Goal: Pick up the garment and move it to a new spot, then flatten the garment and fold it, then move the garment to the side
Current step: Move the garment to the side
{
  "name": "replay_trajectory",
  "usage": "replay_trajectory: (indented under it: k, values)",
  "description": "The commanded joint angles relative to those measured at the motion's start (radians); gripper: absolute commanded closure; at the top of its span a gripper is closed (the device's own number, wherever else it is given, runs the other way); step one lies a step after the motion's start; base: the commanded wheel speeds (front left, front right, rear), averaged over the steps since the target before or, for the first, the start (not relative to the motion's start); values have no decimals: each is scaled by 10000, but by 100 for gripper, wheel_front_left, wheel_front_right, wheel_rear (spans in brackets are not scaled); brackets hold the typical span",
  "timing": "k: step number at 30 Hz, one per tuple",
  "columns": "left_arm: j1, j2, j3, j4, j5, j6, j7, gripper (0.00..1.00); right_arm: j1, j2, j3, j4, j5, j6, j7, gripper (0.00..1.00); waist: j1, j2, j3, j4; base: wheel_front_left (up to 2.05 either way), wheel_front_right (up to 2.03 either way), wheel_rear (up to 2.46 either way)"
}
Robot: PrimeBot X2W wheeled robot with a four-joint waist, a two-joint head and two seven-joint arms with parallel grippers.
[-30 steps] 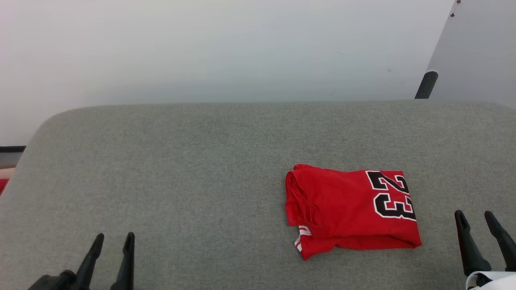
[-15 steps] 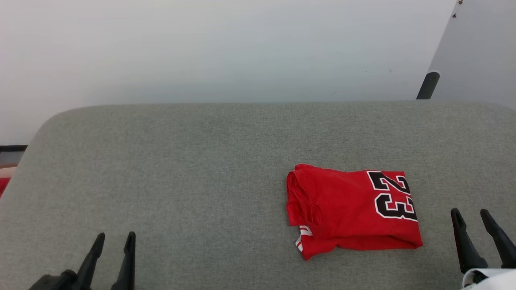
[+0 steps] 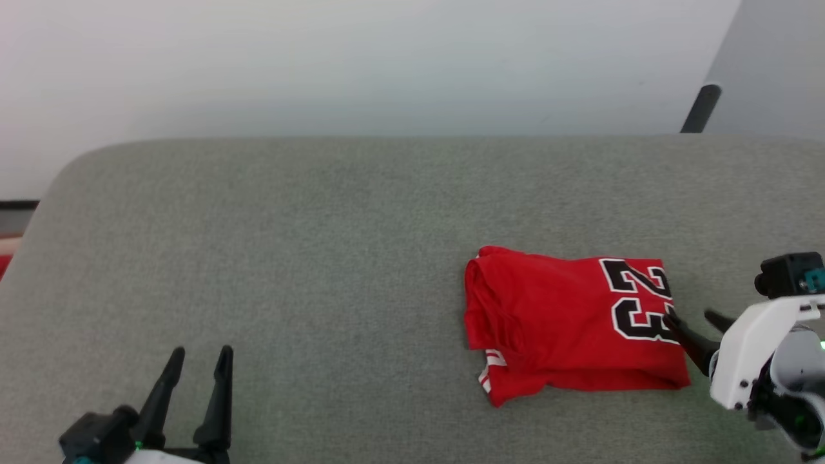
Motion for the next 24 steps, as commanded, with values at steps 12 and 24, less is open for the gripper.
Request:
replay_trajectory:
  k: [12, 24]
  values:
    - [-882, 297, -387, 10, -397, -36, 9, 0, -2299, 632, -945, 2805, -595, -4, 3154, 0, 0, 0, 1396, 647, 0, 0, 0]
    - [-1207, 403, -423, 107, -592, -39, 9, 0, -2112, 1302, -952, 4117, -1158, -6, 2663, 85, 0, 0, 1648, 740, 0, 0, 0]
